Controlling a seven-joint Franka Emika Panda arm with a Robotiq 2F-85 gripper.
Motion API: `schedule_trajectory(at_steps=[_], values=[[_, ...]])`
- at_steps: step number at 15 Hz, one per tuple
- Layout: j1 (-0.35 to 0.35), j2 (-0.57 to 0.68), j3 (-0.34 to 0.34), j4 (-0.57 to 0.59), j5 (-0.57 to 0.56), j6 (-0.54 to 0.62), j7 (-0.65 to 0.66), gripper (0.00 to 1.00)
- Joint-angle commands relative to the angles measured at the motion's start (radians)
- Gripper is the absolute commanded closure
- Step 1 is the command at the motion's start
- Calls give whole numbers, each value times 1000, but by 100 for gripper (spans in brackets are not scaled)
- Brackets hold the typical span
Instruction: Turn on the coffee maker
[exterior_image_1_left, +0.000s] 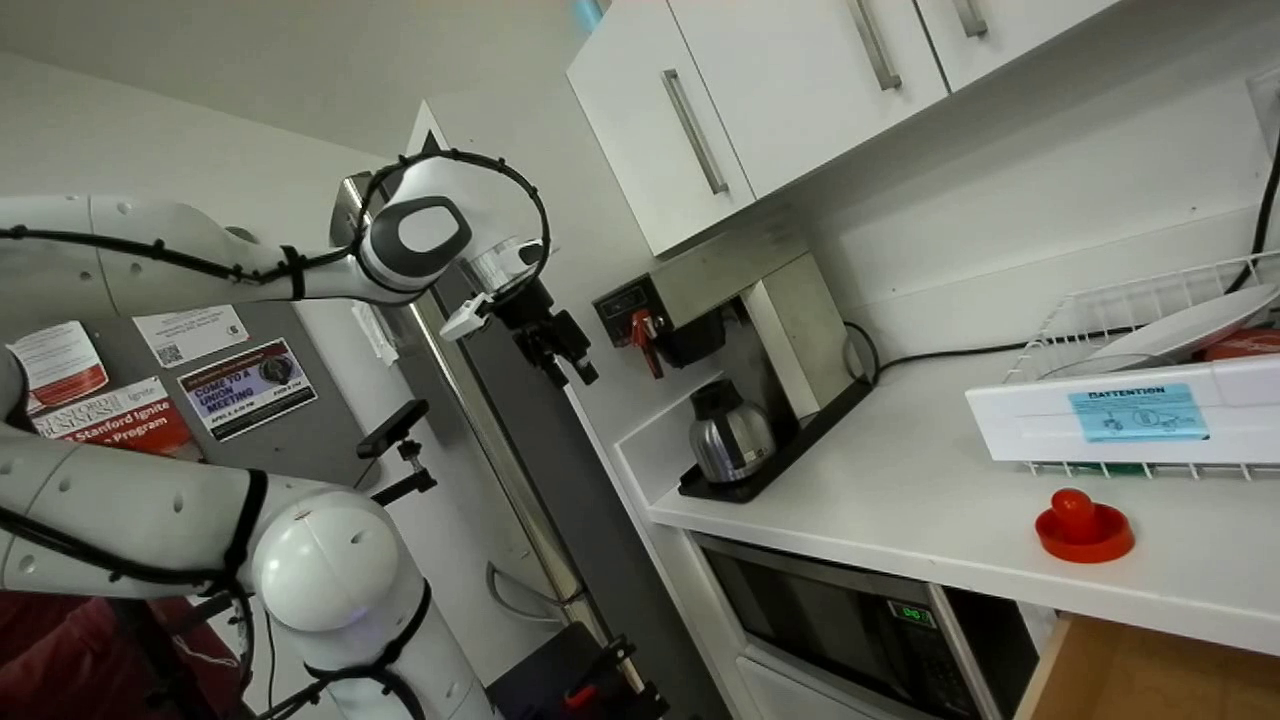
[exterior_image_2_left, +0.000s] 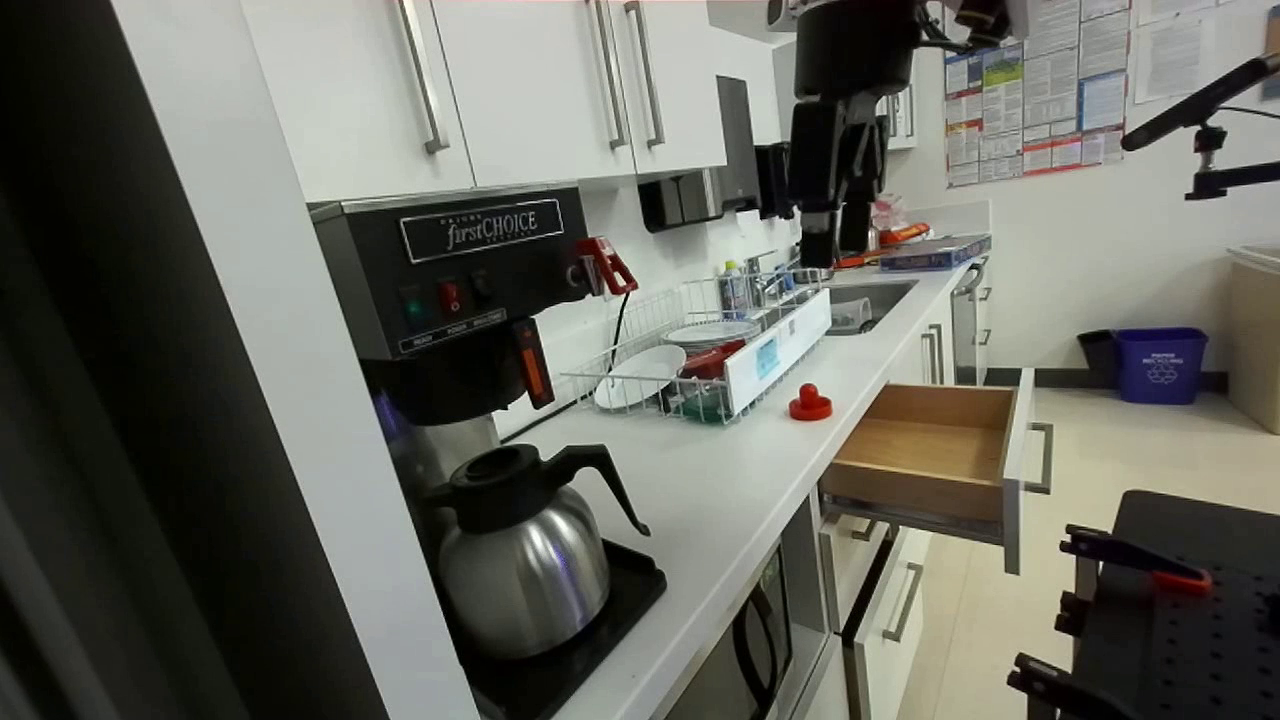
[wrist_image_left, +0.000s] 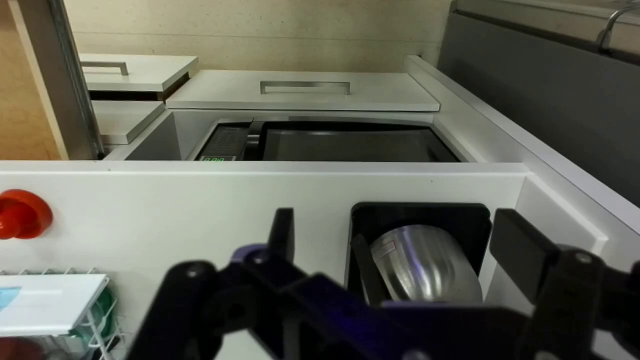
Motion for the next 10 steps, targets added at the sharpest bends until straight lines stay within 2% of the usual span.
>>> schedule_trajectory(at_steps=[1, 6, 10], values=[[1, 1, -1, 3, -1, -3, 1, 0], [46, -1, 42, 0, 70, 10, 47, 0], [87, 41, 138, 24, 140, 33, 144, 0]])
